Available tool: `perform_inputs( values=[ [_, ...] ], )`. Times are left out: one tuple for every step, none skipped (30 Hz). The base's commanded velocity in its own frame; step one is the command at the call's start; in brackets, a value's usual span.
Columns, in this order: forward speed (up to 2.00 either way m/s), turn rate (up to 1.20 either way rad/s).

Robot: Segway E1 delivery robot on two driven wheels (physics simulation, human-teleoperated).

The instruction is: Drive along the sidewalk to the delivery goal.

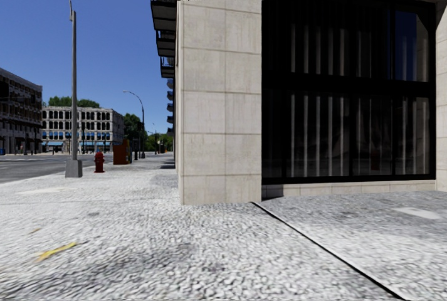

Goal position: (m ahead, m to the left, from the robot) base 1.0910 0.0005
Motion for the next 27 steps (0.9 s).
perform_inputs(
  values=[
    [1.15, -0.28],
    [1.15, -0.28],
    [1.15, -0.28],
    [1.15, -0.27],
    [1.15, -0.24],
    [1.14, -0.14],
    [1.14, -0.04],
    [1.14, -0.02],
    [1.14, -0.02],
    [1.14, -0.11],
    [1.14, -0.32],
    [1.13, -0.38],
    [1.12, -0.4],
    [1.12, -0.4],
    [1.11, -0.4],
    [1.09, -0.4],
    [1.06, -0.37],
    [0.95, -0.19],
    [0.95, -0.19],
    [0.14, 0.0],
    [0.0, 0.0],
    [0.0, 0.0],
    [0.0, 0.0],
    [0.0, 0.0],
    [0.0, 0.0],
    [0.0, 0.0],
    [0.0, 0.0]
  ],
)
